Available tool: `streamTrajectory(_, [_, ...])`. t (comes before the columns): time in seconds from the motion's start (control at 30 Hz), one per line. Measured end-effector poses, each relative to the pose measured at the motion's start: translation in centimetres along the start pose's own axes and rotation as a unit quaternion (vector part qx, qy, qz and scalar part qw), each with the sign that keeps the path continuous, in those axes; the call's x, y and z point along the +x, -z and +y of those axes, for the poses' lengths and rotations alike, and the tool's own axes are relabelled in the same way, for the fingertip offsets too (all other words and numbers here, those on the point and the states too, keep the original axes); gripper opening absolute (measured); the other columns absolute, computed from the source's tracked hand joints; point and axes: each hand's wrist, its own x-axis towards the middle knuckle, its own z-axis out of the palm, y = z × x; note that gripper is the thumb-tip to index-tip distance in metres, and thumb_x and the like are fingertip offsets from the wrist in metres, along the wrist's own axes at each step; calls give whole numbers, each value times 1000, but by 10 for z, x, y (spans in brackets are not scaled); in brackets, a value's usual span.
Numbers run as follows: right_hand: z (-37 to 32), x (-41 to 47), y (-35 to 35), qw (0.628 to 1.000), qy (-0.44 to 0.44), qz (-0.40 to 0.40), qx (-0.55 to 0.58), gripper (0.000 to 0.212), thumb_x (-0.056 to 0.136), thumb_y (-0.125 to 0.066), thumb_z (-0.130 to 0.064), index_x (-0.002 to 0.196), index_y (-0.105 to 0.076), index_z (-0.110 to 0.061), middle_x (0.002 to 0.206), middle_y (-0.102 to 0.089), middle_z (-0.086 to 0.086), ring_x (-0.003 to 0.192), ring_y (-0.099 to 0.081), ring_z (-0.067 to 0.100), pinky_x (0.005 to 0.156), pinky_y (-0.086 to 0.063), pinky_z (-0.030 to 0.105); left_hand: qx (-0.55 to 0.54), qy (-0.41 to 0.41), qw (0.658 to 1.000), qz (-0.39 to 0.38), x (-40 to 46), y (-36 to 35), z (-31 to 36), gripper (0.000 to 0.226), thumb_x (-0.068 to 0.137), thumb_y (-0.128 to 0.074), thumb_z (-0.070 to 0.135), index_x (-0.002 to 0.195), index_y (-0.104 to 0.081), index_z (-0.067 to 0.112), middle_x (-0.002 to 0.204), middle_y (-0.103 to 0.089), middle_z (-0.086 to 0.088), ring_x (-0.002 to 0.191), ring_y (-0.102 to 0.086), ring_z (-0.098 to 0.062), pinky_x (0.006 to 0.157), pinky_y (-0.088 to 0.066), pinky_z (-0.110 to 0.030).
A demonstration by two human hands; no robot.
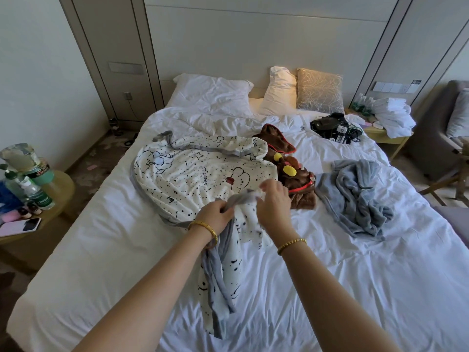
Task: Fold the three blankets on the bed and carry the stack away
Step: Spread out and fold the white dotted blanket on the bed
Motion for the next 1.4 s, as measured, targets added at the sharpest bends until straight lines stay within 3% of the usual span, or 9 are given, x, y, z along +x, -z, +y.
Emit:
streamTrajectory(0.07, [4, -5, -2, 996, -71, 35, 42, 12, 90, -48, -6, 99, -54, -1, 94, -54, 9, 86, -48, 20, 76, -36, 26, -1, 5, 998, 61, -2, -1, -3, 38, 95, -45, 35, 61, -39, 21, 57, -41, 3, 49, -39, -13, 44, -25, -24])
streamTrajectory(0.17, [-4, -7, -2, 928, -231, -198, 214, 40, 98, -40, -31, 84, -60, 1, 74, -60, 8, 65, -54, 17, 72, -53, 35, 28, -27, 994, 107, -5, -3, -2, 37, 96, -44, 31, 63, -38, 15, 66, -40, 1, 57, -41, -17, 44, -24, -22])
streamTrajectory(0.33, [-24, -2, -7, 798, -320, -282, 426, 52, 85, -45, -64, 90, -58, -15, 89, -62, 0, 94, -59, 17, 91, -51, 37, 86, -102, 991, 24, -9, -11, 4, 37, 98, -35, 38, 92, -58, 11, 97, -51, -1, 72, -53, -15, 63, -39, -25])
streamTrajectory(0.6, [-32, -5, -17, 861, -330, -89, 377, 18, 93, -37, -6, 79, -44, -15, 65, -41, 1, 52, -38, 12, 41, -34, 20, -95, -43, 994, -41, -12, -5, 0, 23, 95, -40, 20, 103, -60, 13, 104, -57, -4, 83, -55, -15, 70, -45, -23])
streamTrajectory(0.77, [-30, -13, -20, 958, -146, -69, 238, 6, 97, -42, -20, 99, -44, -15, 72, -50, -2, 53, -45, 10, 44, -32, 20, -203, 37, 977, 56, -8, 11, -10, 41, 92, -32, -2, 121, -55, 16, 119, -57, 2, 110, -52, -14, 85, -40, -18])
streamTrajectory(0.93, [-34, -25, -31, 986, -5, -133, 99, 24, 98, -38, -26, 93, -53, -8, 85, -49, 3, 73, -49, 21, 62, -38, 29, -278, 66, 952, 107, -8, 6, -1, 37, 92, -52, 19, 125, -35, 22, 87, -57, 3, 73, -57, -12, 63, -48, -25])
streamTrajectory(1.03, [-30, -28, -30, 986, 12, -128, 105, 19, 95, -42, -22, 79, -47, -12, 78, -43, -2, 67, -46, 19, 60, -37, 29, -311, 87, 941, 99, -5, 7, 0, 25, 89, -58, 24, 109, -46, 16, 101, -63, -8, 90, -62, -23, 85, -54, -40])
streamTrajectory(1.2, [-31, -24, -26, 959, -61, -155, 229, 36, 96, -41, -37, 65, -44, -20, 68, -41, -6, 63, -41, 9, 56, -31, 21, -256, 77, 958, 103, -6, 7, -2, 18, 90, -57, 22, 106, -55, 15, 93, -61, -2, 88, -60, -21, 83, -53, -35])
streamTrajectory(1.4, [-32, -20, -22, 955, -103, -115, 253, 20, 93, -51, -28, 96, -60, -10, 83, -63, 4, 75, -58, 17, 65, -47, 29, -283, 82, 952, 78, -9, 5, 5, 21, 91, -55, 30, 102, -58, 12, 101, -64, -10, 98, -62, -27, 91, -52, -45])
